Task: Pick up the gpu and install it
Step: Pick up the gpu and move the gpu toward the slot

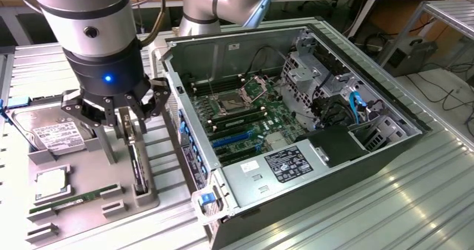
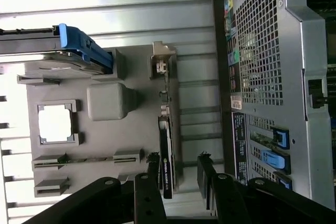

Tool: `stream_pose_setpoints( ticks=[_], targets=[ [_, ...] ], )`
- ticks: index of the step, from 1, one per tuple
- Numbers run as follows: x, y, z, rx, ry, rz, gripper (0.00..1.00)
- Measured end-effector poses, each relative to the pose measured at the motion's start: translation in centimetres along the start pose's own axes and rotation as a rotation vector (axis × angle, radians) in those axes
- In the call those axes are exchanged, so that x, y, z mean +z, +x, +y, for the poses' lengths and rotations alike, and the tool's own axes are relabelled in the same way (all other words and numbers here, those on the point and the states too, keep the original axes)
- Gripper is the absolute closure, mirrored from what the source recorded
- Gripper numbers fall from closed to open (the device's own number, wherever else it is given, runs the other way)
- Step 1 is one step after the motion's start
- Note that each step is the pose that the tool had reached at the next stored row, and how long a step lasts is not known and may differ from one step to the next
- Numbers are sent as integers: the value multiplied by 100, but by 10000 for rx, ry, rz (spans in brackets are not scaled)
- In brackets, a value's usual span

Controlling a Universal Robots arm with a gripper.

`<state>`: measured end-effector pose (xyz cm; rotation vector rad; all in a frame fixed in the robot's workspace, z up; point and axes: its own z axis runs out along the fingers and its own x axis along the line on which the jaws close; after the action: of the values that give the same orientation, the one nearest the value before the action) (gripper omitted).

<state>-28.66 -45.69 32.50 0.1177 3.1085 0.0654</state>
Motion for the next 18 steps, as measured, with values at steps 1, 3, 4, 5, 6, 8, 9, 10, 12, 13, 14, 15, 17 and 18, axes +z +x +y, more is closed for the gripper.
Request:
stream_pose_setpoints(
  ticks=[1, 3, 4, 5, 6, 8, 9, 10, 12, 13, 14, 15, 17, 18],
  targets=[
    [17, 2, -1, 0, 0, 0, 58],
    [53, 6, -3, 0, 0, 0, 58],
    [72, 7, -4, -1, 1, 1, 58],
    [89, 9, -4, -1, 1, 1, 58],
    [107, 10, -5, -1, 1, 1, 58],
    [147, 13, -7, -1, 1, 1, 58],
    [184, 16, -9, -1, 0, 0, 58],
    [211, 18, -10, -1, 0, 0, 58],
    [249, 22, -12, -1, 0, 0, 58],
    [267, 23, -13, -1, -1, -1, 58],
    [285, 25, -14, -1, 1, 1, 58],
    [302, 27, -14, -1, 1, 1, 58],
    [339, 31, -16, 0, 0, 0, 58],
    [358, 32, -17, 0, 0, 0, 58]
  ],
)
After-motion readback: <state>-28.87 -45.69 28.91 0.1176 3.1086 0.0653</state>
